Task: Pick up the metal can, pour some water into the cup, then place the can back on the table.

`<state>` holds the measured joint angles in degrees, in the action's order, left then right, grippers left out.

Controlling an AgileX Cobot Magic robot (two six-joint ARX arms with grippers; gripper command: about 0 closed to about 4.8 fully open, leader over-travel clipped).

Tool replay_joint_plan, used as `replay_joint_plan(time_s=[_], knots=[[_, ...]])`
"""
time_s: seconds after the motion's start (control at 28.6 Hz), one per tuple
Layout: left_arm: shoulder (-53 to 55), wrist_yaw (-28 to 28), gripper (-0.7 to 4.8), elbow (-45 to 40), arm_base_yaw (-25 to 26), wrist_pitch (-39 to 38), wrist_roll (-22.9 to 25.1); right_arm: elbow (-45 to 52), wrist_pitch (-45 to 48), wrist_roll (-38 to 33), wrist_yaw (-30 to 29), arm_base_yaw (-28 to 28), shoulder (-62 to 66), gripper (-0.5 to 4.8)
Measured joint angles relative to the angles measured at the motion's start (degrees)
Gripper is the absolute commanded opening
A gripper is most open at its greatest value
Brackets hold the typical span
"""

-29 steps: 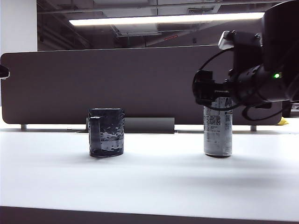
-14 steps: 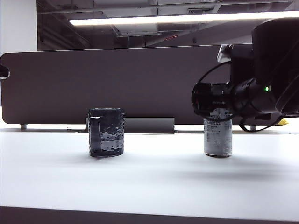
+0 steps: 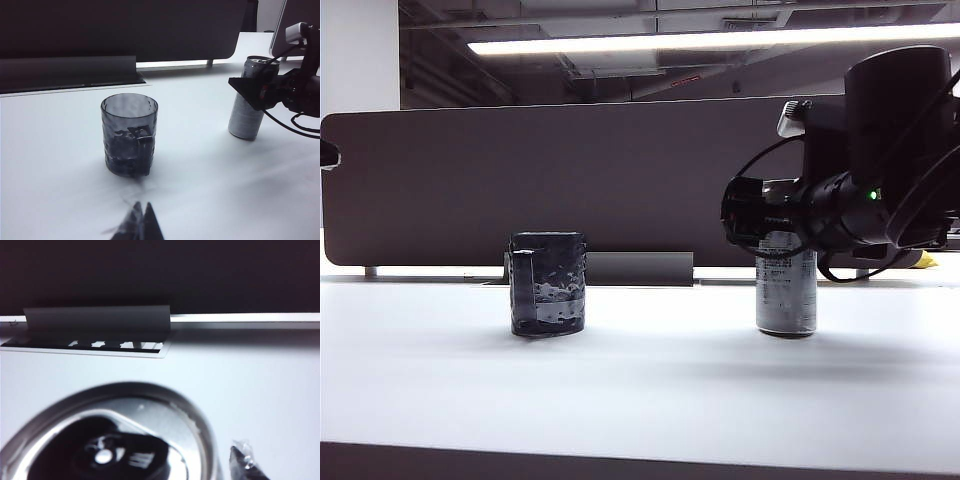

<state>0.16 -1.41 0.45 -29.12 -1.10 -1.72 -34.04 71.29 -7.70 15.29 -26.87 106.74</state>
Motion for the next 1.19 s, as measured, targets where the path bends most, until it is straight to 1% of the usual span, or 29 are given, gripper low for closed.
replay_joint_plan(time_s=[0.07,0.14,0.24,0.35,0.49,0.52,0.56,1.19], knots=[[0.0,0.0,-0.05,0.0,0.0,0.0,-0.02,0.02,-0.07,0.0,-0.02,0.0,0.0,4.48],[0.0,0.02,-0.05,0.0,0.0,0.0,0.0,0.02,-0.04,0.0,0.0,0.0,0.0,4.1],[0.0,0.02,-0.05,-0.02,0.0,0.0,0.0,0.02,-0.04,-0.02,0.0,0.0,0.0,3.76],[0.0,0.0,-0.05,-0.02,0.0,0.0,0.0,0.02,-0.04,-0.11,0.0,0.0,0.0,3.26],[0.0,0.0,-0.05,-0.02,0.0,0.0,0.0,0.02,-0.04,0.02,0.0,0.0,0.0,3.17],[0.0,0.0,-0.05,-0.02,0.0,0.0,0.0,0.02,-0.04,0.0,-0.02,0.0,0.0,3.01],[0.0,0.0,-0.05,0.0,0.0,0.0,-0.02,0.02,-0.04,0.02,-0.02,0.0,0.0,2.98],[0.0,0.0,-0.05,-0.02,0.0,0.0,0.0,0.02,-0.04,0.02,-0.02,0.0,0.0,2.9]])
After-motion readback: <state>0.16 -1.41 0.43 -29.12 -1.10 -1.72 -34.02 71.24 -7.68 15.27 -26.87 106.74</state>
